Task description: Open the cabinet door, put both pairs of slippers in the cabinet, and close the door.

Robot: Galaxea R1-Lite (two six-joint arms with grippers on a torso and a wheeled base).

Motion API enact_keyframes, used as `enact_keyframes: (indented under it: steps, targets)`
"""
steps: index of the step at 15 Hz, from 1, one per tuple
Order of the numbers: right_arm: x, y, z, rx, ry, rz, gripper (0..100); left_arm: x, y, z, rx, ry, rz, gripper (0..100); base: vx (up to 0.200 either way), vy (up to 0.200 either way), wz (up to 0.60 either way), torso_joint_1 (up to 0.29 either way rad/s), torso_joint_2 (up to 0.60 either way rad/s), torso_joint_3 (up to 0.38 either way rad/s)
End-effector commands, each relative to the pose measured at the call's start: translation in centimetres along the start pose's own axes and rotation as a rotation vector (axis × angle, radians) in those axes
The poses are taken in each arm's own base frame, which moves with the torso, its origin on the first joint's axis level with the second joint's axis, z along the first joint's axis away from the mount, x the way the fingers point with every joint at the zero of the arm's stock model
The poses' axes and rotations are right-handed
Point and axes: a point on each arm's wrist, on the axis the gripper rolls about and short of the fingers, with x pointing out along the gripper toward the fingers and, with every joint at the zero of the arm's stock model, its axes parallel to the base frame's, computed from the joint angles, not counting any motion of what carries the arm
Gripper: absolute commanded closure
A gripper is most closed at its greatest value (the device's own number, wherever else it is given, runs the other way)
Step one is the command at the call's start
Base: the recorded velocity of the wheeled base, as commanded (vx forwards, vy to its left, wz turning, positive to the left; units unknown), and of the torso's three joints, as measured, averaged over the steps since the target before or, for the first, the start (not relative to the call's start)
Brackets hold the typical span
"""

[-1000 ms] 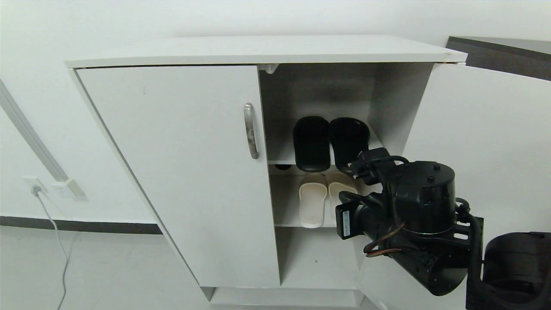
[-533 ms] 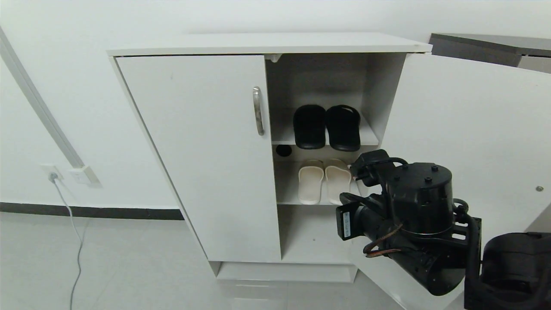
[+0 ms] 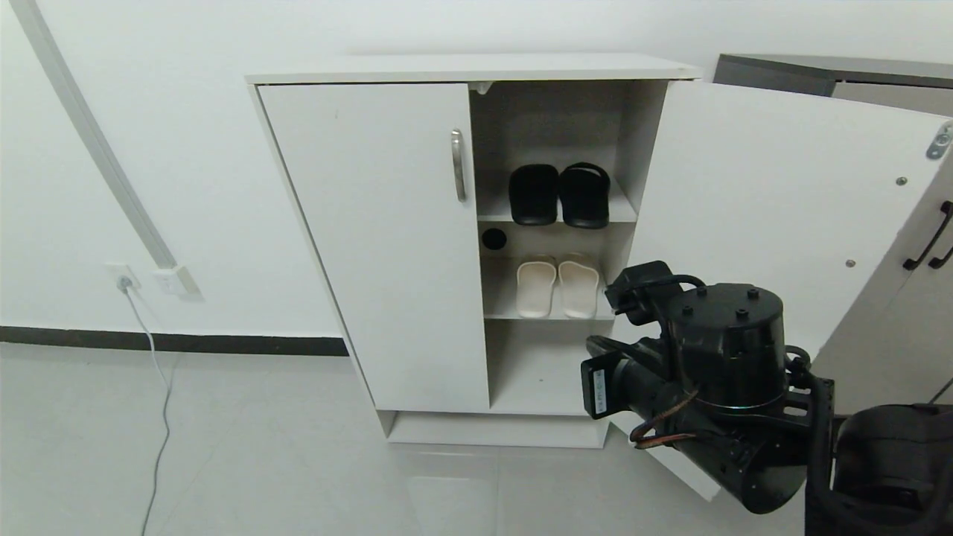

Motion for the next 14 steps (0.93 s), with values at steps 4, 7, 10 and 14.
enact_keyframes:
  steps: [4,7,10,14]
  targets:
    - [0.01,0.01,-0.28,-0.005,0.008,0.0,100,0.0,0.0,0.0,0.0,-0.001,0.002,100,0.0,0.0,0.0,0.0,0.0,0.0]
    - [0.03,0.01,-0.38,-0.007,0.012,-0.001,100,0.0,0.0,0.0,0.0,-0.001,0.002,100,0.0,0.0,0.0,0.0,0.0,0.0]
    - [0.03,0.01,-0.38,-0.007,0.012,-0.001,100,0.0,0.0,0.0,0.0,-0.001,0.002,100,0.0,0.0,0.0,0.0,0.0,0.0]
    - [0.15,0.04,-0.62,-0.011,0.019,-0.002,100,0.0,0.0,0.0,0.0,-0.001,0.002,100,0.0,0.0,0.0,0.0,0.0,0.0]
